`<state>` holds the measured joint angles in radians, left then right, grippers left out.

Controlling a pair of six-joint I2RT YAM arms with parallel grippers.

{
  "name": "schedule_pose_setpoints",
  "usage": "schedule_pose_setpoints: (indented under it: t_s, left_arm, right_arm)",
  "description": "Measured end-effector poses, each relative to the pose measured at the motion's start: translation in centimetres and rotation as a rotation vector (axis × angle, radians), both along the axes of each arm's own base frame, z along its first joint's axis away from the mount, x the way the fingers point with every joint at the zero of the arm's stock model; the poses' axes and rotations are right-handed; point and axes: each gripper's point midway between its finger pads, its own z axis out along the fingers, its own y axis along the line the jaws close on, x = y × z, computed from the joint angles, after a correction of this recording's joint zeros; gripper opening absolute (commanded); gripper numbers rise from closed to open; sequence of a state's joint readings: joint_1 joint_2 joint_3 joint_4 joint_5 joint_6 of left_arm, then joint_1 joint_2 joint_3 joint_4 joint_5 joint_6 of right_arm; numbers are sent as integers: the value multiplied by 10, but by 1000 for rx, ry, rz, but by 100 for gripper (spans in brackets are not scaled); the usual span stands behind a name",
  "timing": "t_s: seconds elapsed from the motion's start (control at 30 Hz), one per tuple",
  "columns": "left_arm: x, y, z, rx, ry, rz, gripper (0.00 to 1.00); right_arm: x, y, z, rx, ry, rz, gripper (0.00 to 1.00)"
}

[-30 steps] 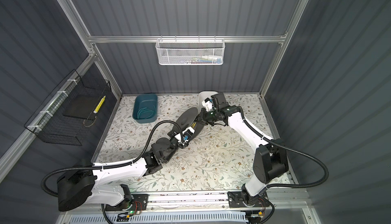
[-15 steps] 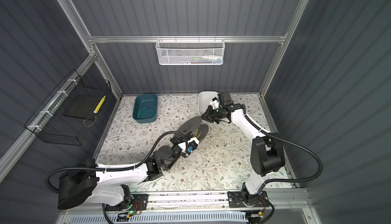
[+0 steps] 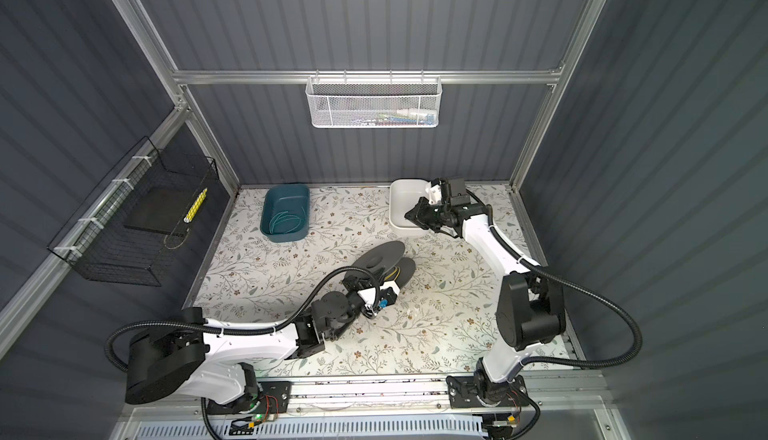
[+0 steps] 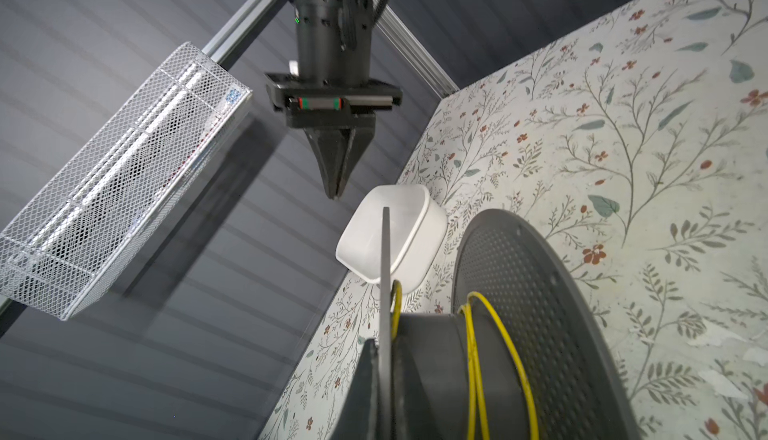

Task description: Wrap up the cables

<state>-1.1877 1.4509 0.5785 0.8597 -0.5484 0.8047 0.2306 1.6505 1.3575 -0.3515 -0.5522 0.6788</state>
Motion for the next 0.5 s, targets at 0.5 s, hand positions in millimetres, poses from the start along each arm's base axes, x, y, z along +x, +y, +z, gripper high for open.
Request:
schedule_pose_setpoints:
  t_s: [0.5]
  left_arm:
    - [18,-3,-73,320,-117,71,7]
  right_arm:
    - [-41,-47,19,-24,-124,-105,40]
